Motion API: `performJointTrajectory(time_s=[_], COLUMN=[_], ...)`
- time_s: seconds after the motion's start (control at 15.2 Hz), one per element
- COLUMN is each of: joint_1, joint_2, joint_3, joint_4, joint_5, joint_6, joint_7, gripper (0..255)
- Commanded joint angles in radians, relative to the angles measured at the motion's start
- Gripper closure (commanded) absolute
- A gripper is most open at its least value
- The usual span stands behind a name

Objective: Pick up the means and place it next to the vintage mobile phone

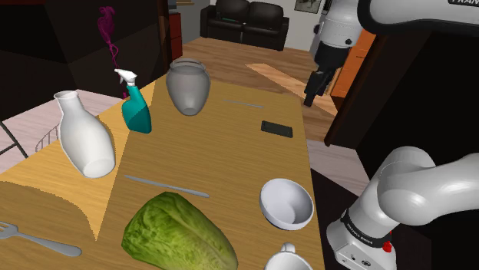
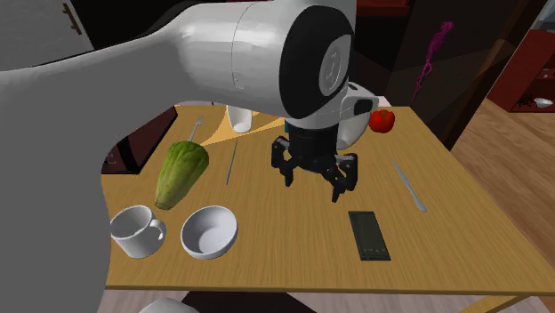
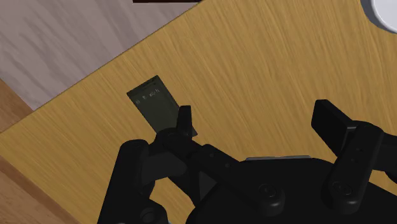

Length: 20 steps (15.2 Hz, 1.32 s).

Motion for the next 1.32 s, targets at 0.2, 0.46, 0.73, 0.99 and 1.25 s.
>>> performJointTrajectory(time_s=[0.2, 0.46, 0.73, 0.99, 1.25], joint_1=[0.03, 0.067, 0.1, 0.13, 0.157], joint_2=[0.072, 0.176, 0.289, 0.407, 0.531], joint_3=[0.035, 0.081, 0.128, 0.174, 0.22], joint_4=[0.001, 0.016, 0.046, 0.091, 0.151], joint_5=[0.029, 0.063, 0.089, 0.105, 0.11], joint_6=[0.062, 0.142, 0.215, 0.281, 0.337], joint_7=[0.018, 0.04, 0.06, 0.08, 0.101], gripper=[0, 0, 0, 0, 0])
